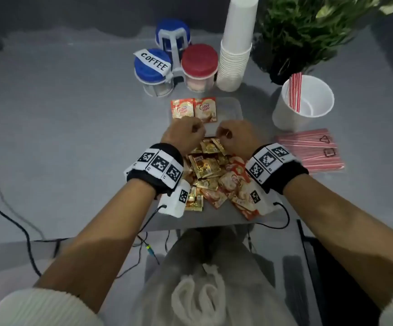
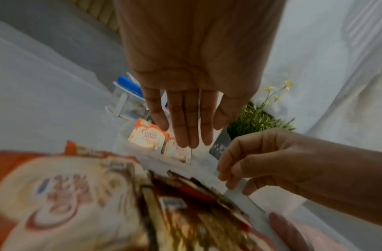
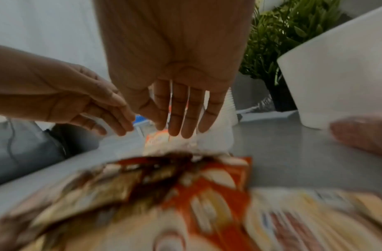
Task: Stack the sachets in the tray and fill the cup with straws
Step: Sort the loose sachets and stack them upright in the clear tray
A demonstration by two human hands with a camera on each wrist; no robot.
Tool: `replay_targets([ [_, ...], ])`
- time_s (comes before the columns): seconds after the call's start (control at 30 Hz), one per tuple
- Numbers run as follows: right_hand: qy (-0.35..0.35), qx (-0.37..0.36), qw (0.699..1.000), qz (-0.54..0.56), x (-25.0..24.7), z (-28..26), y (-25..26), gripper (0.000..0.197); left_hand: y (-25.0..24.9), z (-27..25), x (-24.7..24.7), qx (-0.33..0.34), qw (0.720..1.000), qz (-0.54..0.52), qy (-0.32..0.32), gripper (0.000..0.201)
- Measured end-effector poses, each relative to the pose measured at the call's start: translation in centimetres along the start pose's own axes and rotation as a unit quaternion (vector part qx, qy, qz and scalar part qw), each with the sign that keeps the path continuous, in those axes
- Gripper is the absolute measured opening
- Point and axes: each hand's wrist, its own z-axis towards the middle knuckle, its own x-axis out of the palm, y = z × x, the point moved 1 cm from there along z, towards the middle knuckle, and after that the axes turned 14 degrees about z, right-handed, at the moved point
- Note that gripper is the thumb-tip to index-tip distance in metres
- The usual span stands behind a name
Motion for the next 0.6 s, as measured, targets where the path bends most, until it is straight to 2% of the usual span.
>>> replay_targets([
  [0.1, 0.026, 0.031, 0.998, -0.053, 0.9, -0.6, -1.4, 0.023, 0.3, -0.1, 1.4, 0.003, 0.999, 0.005, 0.047, 0.026],
  [0.17, 0.05, 0.054, 0.995, -0.071, 1.6, -1.4, -2.1, 0.037, 0.5, -0.6, 2.6, 0.005, 0.997, 0.023, 0.071, 0.028],
  [0.27, 0.034, 0.064, 0.996, -0.061, 1.9, -1.8, -3.0, 0.048, 0.8, -1.2, 4.1, 0.022, 0.995, 0.058, 0.075, 0.032],
  [0.47, -0.027, 0.065, 0.995, -0.069, 1.7, -2.0, -2.5, 0.027, 1.4, -2.1, 5.2, 0.038, 0.993, 0.079, 0.082, 0.041],
  [0.6, -0.025, 0.071, 0.993, -0.086, 1.0, -2.5, -2.3, 0.018, 1.5, -2.3, 5.1, 0.035, 0.994, 0.067, 0.08, 0.041],
])
